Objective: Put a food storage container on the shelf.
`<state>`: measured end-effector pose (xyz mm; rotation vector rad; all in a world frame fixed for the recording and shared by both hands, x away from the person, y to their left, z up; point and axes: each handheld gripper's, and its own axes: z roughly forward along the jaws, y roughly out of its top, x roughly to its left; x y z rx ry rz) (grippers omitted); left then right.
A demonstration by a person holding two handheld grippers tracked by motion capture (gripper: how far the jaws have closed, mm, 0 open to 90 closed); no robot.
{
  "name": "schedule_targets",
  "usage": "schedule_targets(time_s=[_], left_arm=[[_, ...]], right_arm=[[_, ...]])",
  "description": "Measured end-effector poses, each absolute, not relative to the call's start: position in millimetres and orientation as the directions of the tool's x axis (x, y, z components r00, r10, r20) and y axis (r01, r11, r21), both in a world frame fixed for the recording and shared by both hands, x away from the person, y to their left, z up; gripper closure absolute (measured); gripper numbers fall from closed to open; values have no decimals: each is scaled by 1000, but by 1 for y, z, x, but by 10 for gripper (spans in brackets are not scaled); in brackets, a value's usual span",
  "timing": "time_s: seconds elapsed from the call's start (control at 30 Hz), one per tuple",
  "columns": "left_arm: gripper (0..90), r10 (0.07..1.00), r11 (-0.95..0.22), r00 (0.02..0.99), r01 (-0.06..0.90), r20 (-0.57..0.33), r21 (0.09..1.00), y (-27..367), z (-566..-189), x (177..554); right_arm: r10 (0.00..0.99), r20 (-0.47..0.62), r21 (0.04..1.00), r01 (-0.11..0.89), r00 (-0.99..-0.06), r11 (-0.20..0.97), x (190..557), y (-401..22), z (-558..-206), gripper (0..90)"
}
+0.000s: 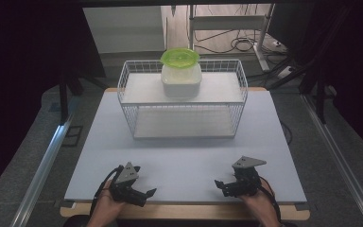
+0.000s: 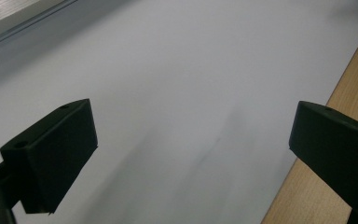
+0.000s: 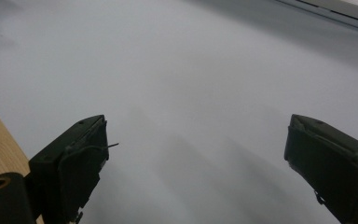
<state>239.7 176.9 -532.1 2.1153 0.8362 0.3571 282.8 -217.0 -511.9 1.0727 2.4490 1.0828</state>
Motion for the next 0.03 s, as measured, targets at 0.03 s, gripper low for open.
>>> schedule_targets(time_s=[0.03], left_arm=[[6,672,-448,740,440,-32,779,177,-532,240]], right_arm=[[713,52,716,524,-699,461,283,-216,-513,66]])
